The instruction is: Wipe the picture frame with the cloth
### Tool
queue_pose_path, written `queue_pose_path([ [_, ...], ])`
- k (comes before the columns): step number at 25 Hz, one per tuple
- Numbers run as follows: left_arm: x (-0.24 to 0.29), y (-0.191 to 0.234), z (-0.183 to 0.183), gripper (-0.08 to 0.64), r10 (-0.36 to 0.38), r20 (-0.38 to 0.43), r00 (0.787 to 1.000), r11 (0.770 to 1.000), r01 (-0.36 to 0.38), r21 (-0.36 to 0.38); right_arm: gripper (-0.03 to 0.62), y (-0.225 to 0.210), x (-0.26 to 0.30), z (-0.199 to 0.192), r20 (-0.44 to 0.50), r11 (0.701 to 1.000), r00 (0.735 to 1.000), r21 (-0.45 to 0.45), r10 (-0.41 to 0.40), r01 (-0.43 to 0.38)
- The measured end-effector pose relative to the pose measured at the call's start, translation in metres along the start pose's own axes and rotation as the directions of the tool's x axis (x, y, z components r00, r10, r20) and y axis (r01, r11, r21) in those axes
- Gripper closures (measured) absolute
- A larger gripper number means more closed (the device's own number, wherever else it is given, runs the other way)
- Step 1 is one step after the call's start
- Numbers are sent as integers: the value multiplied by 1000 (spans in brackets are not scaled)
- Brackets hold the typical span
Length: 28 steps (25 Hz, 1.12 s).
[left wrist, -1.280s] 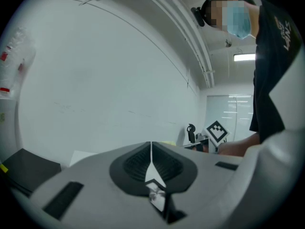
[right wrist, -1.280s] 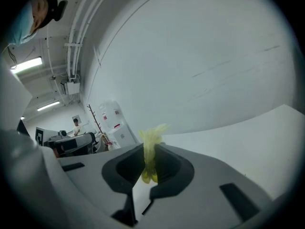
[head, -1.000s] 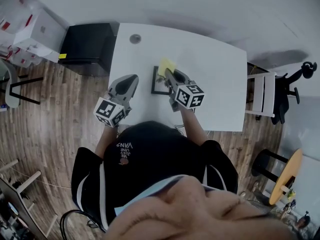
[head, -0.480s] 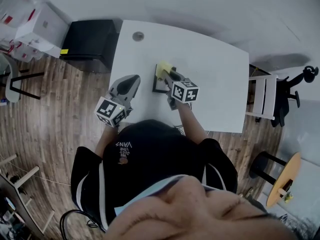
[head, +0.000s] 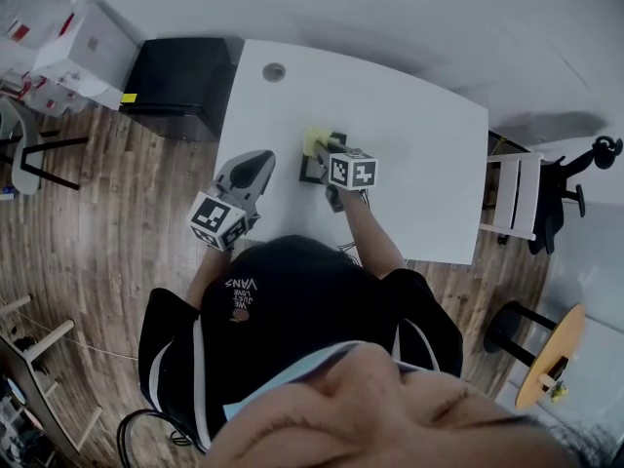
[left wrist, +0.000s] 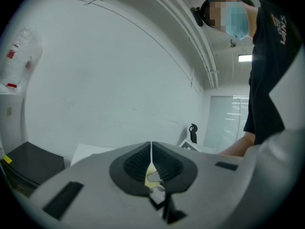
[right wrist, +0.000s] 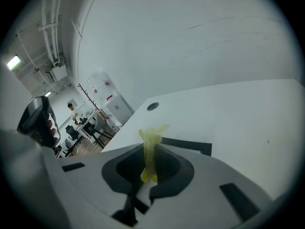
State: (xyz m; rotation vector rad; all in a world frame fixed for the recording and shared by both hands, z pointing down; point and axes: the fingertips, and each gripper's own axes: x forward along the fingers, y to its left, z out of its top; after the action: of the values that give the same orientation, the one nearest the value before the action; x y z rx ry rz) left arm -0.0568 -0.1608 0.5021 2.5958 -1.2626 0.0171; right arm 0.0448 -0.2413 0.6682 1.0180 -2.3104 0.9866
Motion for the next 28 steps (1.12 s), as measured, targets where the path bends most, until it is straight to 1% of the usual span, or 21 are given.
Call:
queue_pose_path([
  [5, -2, 1, -4, 543, 13, -10, 1000, 1000, -13, 3, 553, -9, 8, -7, -51, 1000, 998, -6, -23, 22],
  [9, -7, 4, -4, 543, 32, -11, 999, 999, -32, -13, 552, -10, 14, -9, -74, 1000, 997, 12, -28, 29],
  [13, -8, 7, -6, 543, 34, -14, 999, 999, -35, -12, 552, -14, 18, -10, -93, 999, 995, 14, -40, 41],
  [19, -5, 3, -8, 543, 11, -18, 1000, 1000, -12, -19, 552, -24, 13, -15, -102, 997, 993, 35, -61, 65],
  [26, -1, 1, -9, 543, -14, -25, 1000, 1000, 14, -7, 552, -40, 2, -19, -114, 994, 989, 44, -96, 101],
  [28, 1, -1, -7, 543, -20, -22, 1000, 1000, 20, -17, 552, -47, -3, -21, -121, 992, 987, 52, -107, 114],
])
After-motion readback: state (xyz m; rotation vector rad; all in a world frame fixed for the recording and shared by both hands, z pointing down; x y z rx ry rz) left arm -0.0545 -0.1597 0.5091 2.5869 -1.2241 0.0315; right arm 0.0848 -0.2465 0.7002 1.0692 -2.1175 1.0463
